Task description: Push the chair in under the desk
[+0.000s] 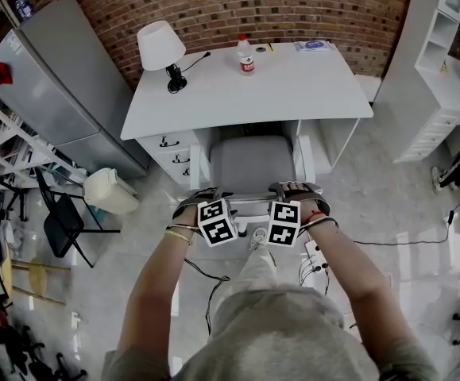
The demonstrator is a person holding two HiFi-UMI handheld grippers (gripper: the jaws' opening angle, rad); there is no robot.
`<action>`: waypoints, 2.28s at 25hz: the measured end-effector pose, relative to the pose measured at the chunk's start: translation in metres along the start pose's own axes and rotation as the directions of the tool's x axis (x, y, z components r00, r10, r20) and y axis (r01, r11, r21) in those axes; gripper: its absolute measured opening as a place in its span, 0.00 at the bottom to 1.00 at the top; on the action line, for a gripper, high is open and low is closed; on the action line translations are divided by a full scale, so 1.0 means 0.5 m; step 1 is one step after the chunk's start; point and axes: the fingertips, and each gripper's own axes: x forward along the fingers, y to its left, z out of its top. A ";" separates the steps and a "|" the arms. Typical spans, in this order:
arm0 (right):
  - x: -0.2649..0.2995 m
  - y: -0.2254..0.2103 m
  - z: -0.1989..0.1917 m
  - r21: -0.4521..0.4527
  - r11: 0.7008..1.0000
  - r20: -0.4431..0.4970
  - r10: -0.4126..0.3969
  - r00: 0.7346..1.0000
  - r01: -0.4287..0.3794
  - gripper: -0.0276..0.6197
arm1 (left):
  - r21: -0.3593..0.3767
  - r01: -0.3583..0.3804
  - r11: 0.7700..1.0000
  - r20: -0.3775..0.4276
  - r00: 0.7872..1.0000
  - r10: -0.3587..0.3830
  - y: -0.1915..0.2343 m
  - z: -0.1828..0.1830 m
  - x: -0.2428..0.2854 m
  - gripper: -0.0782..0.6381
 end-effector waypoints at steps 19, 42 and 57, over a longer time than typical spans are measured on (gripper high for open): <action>-0.053 -0.006 0.029 0.079 0.996 0.079 -0.048 0.996 0.042 0.37 | -0.070 -0.054 0.996 0.069 0.996 0.059 -0.014 0.043 -0.062 0.39; -0.163 0.005 0.054 0.472 0.875 0.242 -0.246 0.939 0.107 0.08 | -0.480 -0.118 0.869 0.249 0.932 0.264 -0.052 0.063 -0.151 0.16; -0.250 0.023 0.061 0.739 0.673 0.348 -0.360 0.866 -0.018 0.05 | -0.737 -0.043 0.675 0.337 0.842 0.421 -0.083 0.089 -0.227 0.12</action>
